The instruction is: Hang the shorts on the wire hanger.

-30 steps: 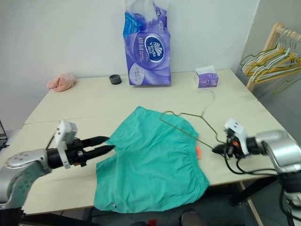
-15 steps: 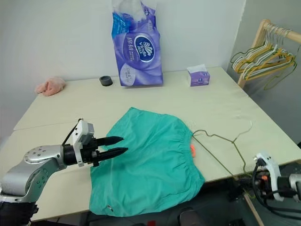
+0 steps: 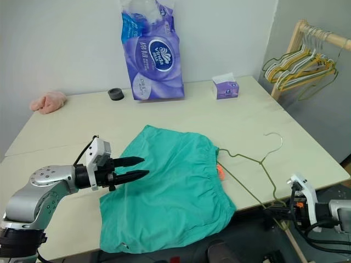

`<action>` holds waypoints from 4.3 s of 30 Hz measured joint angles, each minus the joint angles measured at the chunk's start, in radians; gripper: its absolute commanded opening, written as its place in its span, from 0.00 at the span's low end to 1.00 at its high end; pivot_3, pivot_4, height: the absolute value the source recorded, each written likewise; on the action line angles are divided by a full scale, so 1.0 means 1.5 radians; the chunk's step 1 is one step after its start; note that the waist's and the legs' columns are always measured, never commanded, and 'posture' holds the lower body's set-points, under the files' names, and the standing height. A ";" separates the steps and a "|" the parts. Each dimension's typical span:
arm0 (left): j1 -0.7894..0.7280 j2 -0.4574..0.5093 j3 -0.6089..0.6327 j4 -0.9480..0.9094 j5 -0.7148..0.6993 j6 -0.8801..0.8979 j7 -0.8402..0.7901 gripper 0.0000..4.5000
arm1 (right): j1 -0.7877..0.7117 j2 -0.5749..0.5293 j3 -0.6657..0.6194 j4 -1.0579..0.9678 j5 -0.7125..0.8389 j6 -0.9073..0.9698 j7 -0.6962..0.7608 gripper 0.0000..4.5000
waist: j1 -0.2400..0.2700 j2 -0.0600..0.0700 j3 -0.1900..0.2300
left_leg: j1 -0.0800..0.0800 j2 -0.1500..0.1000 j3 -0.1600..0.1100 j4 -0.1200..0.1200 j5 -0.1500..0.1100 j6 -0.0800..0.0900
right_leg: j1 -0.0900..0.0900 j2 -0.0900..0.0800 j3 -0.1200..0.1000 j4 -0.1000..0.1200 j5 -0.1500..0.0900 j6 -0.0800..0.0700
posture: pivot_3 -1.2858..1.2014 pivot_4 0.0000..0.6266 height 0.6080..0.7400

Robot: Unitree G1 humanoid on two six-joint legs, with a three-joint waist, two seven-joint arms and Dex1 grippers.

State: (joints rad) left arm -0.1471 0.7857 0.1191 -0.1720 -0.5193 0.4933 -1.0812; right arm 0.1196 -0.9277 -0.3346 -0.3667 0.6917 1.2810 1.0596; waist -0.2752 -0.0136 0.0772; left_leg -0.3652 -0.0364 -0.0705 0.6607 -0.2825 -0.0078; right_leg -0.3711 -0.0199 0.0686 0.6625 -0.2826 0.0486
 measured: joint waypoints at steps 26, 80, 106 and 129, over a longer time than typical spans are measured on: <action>0.029 -0.010 0.029 0.017 0.014 -0.030 0.038 0.58 | -0.360 0.171 0.184 0.213 -0.005 0.008 -0.133 0.00 | 0.013 0.001 0.001 | -0.001 0.000 0.000 0.000 0.000 0.000 | -0.002 -0.001 0.000 0.001 0.001 -0.002 | 0.40 0.05 1.00; -0.111 -0.059 0.077 0.076 -0.004 0.013 0.187 1.00 | -0.518 0.366 0.372 0.163 -0.268 -0.228 -0.330 0.00 | -0.003 0.001 -0.004 | -0.010 -0.002 -0.004 0.003 0.000 -0.001 | -0.014 -0.002 -0.002 0.011 0.004 -0.002 | 0.40 0.02 1.00; -0.301 0.083 -0.030 0.265 0.122 -0.184 -0.060 1.00 | -0.477 0.288 0.499 0.192 -0.461 -0.617 -0.175 0.00 | -0.005 -0.001 -0.005 | -0.010 -0.002 -0.005 0.003 0.002 -0.004 | -0.013 -0.002 -0.003 0.011 0.004 -0.003 | 0.40 0.01 1.00; -0.296 0.036 -0.113 0.319 0.179 -0.228 -0.169 0.49 | -0.457 0.270 0.499 0.157 -0.502 -0.680 -0.111 0.00 | -0.020 -0.001 -0.005 | -0.010 -0.002 -0.007 0.003 0.002 -0.003 | -0.013 -0.002 -0.005 0.011 0.004 -0.003 | 0.39 0.04 1.00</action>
State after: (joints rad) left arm -0.5906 0.8403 -0.0511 0.3066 -0.2502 0.1520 -1.3348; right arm -0.5662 -0.5232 0.4136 -0.1306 -0.0611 0.2613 0.8927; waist -0.3059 -0.0147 0.0698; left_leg -0.3805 -0.0397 -0.0809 0.6653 -0.2794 -0.0129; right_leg -0.3911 -0.0233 0.0615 0.6797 -0.2769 0.0447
